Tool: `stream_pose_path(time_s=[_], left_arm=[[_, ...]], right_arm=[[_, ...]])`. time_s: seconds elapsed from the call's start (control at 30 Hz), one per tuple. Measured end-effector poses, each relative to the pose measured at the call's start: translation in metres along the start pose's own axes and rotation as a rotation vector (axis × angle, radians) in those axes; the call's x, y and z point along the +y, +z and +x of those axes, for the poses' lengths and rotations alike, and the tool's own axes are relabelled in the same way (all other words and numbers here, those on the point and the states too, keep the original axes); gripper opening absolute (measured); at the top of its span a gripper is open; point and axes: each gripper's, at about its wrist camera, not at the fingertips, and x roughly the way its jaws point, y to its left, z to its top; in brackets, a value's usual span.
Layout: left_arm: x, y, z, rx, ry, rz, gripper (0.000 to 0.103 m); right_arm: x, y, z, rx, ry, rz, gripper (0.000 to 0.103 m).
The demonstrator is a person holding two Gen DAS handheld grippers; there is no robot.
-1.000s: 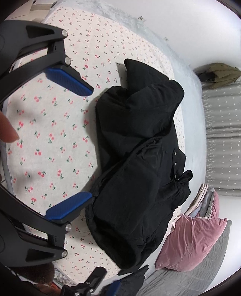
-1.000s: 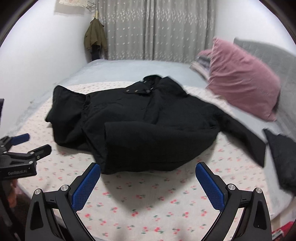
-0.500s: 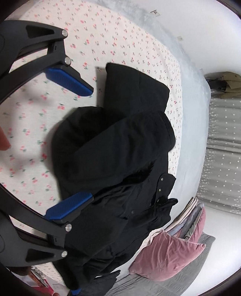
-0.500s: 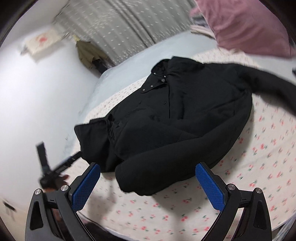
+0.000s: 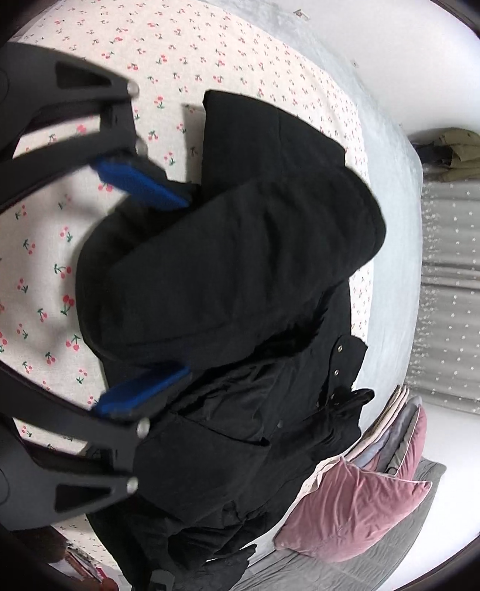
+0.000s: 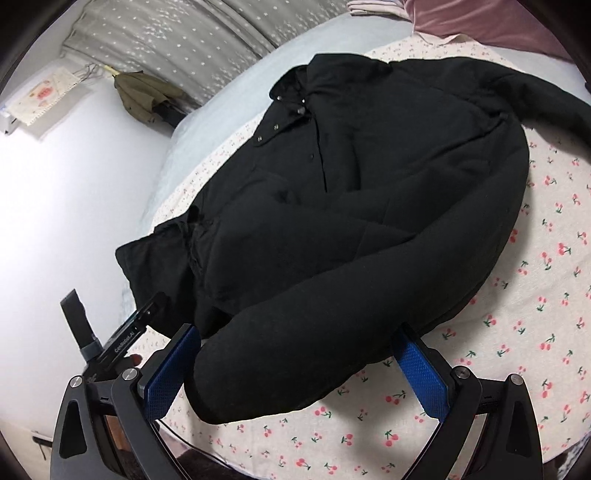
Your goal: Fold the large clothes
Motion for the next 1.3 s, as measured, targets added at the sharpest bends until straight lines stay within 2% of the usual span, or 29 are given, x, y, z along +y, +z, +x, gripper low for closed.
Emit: stream_pose_path(time_s=[0.03,0.07,0.1,0.17,0.2,0.23,0.27,0.37,0.5,0.67,0.8,0.9,0.93,1.0,1.03,1.07,1.1,1.17,1.2,1.23,1.27,1.3], left_arm=[[0.0,0.001,0.001,0.002,-0.009,0.001,0.064],[0.001,0.0,0.002,0.002,-0.033,0.002,0.047],[0.001,0.0,0.001,0.002,-0.053,0.0,0.036],[0.002,-0.002,-0.006,-0.015,-0.073,-0.005,0.025],[0.004,-0.004,-0.016,-0.033,-0.073,0.001,0.021],[0.004,-0.004,-0.021,-0.04,-0.077,0.007,0.02],[0.005,-0.007,-0.032,-0.053,-0.105,0.02,0.018],[0.001,-0.018,-0.061,-0.09,-0.146,0.089,0.016],[0.001,-0.042,-0.1,-0.108,-0.164,0.222,0.015],[0.01,-0.079,-0.119,-0.045,-0.167,0.363,0.016],[0.013,-0.122,-0.117,0.065,-0.151,0.47,0.017],[0.016,-0.147,-0.114,0.148,-0.139,0.505,0.018],[0.018,-0.153,-0.114,0.175,-0.142,0.506,0.018],[0.026,-0.162,-0.118,0.194,-0.113,0.489,0.019],[0.029,-0.163,-0.121,0.194,-0.107,0.475,0.022],[0.035,-0.161,-0.126,0.19,-0.107,0.429,0.033],[0.04,-0.158,-0.129,0.18,-0.116,0.382,0.051],[0.053,-0.15,-0.135,0.15,-0.154,0.248,0.073],[0.061,-0.144,-0.134,0.146,-0.179,0.193,0.076],[0.072,-0.143,-0.134,0.147,-0.211,0.144,0.076],[0.073,-0.139,-0.132,0.147,-0.242,0.097,0.076],[0.073,-0.135,-0.125,0.158,-0.277,0.039,0.077]], right_arm=[[0.0,-0.001,0.003,0.006,0.001,0.003,0.102],[-0.002,-0.002,0.006,0.011,0.012,0.009,0.097],[-0.004,-0.003,0.008,0.018,0.035,0.022,0.09],[-0.009,-0.006,0.011,0.061,0.095,0.05,0.052],[-0.012,-0.007,0.011,0.079,0.097,0.048,0.043],[-0.015,-0.008,0.007,0.082,0.094,0.038,0.024],[-0.018,-0.008,0.001,0.076,0.088,0.029,0.017],[-0.028,-0.007,-0.035,0.024,0.1,-0.003,0.013],[-0.041,-0.007,-0.101,-0.079,0.065,-0.067,0.012],[-0.074,-0.012,-0.171,-0.161,-0.021,-0.079,0.011],[-0.122,-0.023,-0.193,-0.15,-0.116,-0.019,0.011],[-0.167,-0.032,-0.19,-0.096,-0.214,0.057,0.011],[-0.186,-0.038,-0.184,-0.063,-0.273,0.085,0.011],[-0.218,-0.049,-0.18,0.003,-0.349,0.124,0.012],[-0.234,-0.055,-0.172,0.063,-0.388,0.154,0.014],[-0.243,-0.068,-0.171,0.094,-0.411,0.172,0.015],[-0.254,-0.074,-0.171,0.111,-0.432,0.186,0.016],[-0.255,-0.076,-0.181,0.103,-0.424,0.187,0.028],[-0.251,-0.073,-0.189,0.083,-0.435,0.176,0.032],[-0.245,-0.069,-0.196,0.058,-0.449,0.156,0.043],[-0.242,-0.066,-0.199,0.04,-0.456,0.14,0.06],[-0.237,-0.062,-0.203,0.013,-0.459,0.122,0.067]])
